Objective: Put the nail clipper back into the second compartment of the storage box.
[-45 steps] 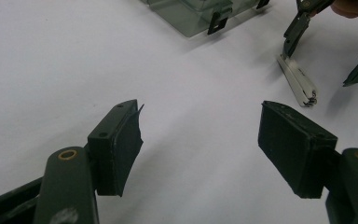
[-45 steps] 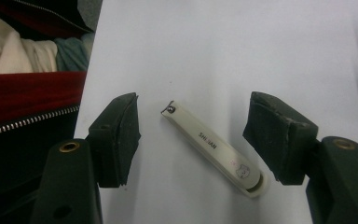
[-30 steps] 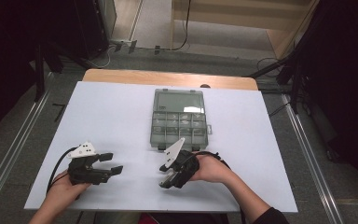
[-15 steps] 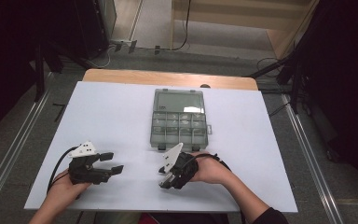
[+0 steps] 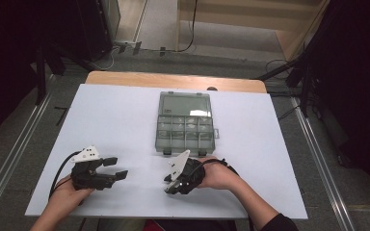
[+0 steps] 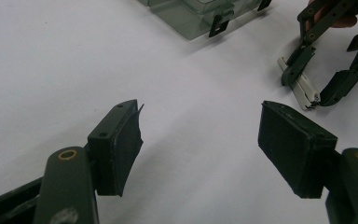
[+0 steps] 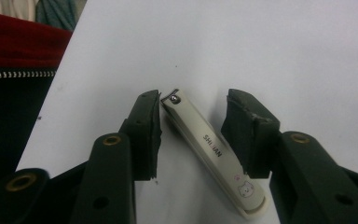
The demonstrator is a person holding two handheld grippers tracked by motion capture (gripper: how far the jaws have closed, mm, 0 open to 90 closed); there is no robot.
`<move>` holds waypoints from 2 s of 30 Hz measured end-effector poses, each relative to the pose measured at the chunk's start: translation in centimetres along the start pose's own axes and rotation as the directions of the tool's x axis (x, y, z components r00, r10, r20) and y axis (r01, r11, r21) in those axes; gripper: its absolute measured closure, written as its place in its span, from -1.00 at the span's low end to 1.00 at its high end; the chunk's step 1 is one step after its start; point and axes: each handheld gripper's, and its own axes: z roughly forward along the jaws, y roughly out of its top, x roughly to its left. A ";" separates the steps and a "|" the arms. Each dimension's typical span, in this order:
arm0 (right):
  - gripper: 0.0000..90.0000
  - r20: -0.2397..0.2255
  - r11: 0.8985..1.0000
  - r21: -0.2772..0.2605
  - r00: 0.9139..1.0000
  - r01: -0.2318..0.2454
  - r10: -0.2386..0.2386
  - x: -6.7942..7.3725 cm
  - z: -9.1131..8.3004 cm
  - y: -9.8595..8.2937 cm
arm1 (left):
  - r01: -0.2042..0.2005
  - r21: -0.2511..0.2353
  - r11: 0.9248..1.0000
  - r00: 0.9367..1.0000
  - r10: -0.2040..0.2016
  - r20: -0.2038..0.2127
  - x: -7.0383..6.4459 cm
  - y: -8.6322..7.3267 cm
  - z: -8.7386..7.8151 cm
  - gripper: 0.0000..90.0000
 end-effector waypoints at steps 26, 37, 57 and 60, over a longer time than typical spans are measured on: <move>0.74 -0.065 1.000 -0.006 0.998 -0.028 0.028 -0.7 -0.1 0.0 | 0.001 -0.008 1.000 1.000 -0.001 0.000 0.1 0.1 -0.1 -0.34; 0.75 -0.069 0.992 -0.007 0.990 -0.126 0.125 -1.2 -0.9 -0.1 | 0.001 -0.010 1.000 1.000 -0.001 0.003 0.1 0.1 0.0 -0.34; 0.74 -0.019 0.926 -0.049 0.927 -0.374 0.373 -1.9 -3.3 -1.5 | -0.010 -0.004 1.000 0.999 0.011 0.030 0.2 1.0 0.8 -0.34; 0.75 0.003 0.914 -0.062 0.915 -0.401 0.402 -2.0 -3.6 -1.7 | -0.012 -0.001 1.000 0.999 0.012 0.031 0.2 1.0 0.9 -0.34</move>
